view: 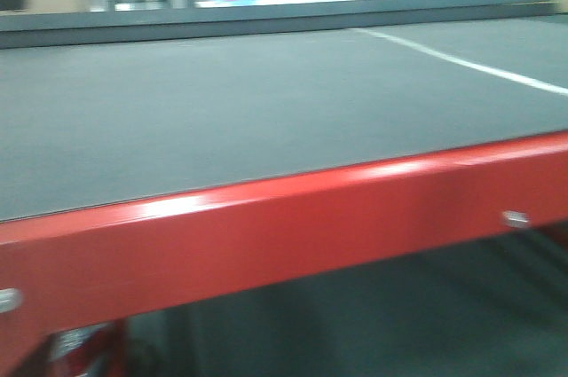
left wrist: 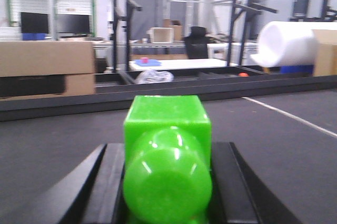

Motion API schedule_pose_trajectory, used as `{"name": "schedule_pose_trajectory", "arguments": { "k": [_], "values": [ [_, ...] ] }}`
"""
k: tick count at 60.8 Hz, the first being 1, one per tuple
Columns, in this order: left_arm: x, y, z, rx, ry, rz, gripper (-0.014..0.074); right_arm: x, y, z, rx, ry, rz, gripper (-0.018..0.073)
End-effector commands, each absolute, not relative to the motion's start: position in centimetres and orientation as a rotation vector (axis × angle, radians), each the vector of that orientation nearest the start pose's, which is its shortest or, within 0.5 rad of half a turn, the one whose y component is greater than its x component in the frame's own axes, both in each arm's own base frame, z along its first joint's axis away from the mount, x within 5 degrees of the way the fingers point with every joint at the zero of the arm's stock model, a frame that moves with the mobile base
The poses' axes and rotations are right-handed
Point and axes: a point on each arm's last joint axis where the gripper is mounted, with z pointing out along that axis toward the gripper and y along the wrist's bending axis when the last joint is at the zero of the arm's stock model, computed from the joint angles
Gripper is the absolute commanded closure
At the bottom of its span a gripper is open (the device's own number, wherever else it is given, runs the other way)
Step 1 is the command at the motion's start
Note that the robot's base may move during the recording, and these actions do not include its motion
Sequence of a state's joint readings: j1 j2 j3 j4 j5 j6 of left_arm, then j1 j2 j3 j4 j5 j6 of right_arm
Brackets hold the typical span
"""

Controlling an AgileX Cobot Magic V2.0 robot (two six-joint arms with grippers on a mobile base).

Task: Grab block from conveyor and place in blue bin
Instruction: 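Drive the base away from the conveyor while holding both blocks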

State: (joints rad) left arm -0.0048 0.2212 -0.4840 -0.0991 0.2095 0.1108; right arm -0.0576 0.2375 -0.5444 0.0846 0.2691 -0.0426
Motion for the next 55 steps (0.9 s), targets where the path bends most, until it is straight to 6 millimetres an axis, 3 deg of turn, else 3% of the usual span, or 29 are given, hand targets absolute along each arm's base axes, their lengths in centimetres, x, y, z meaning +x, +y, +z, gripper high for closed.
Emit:
{"name": "schedule_pose_trajectory", "arguments": {
  "k": [1, 55],
  "values": [
    [4.88, -0.24, 34.57, 0.030, 1.400, -0.018, 0.0707, 4.58, -0.08, 35.90, 0.045, 1.410, -0.010, 0.0721],
    [4.88, -0.24, 34.57, 0.030, 1.400, -0.018, 0.0707, 4.58, -0.08, 35.90, 0.045, 1.410, -0.010, 0.0721]
  ]
}}
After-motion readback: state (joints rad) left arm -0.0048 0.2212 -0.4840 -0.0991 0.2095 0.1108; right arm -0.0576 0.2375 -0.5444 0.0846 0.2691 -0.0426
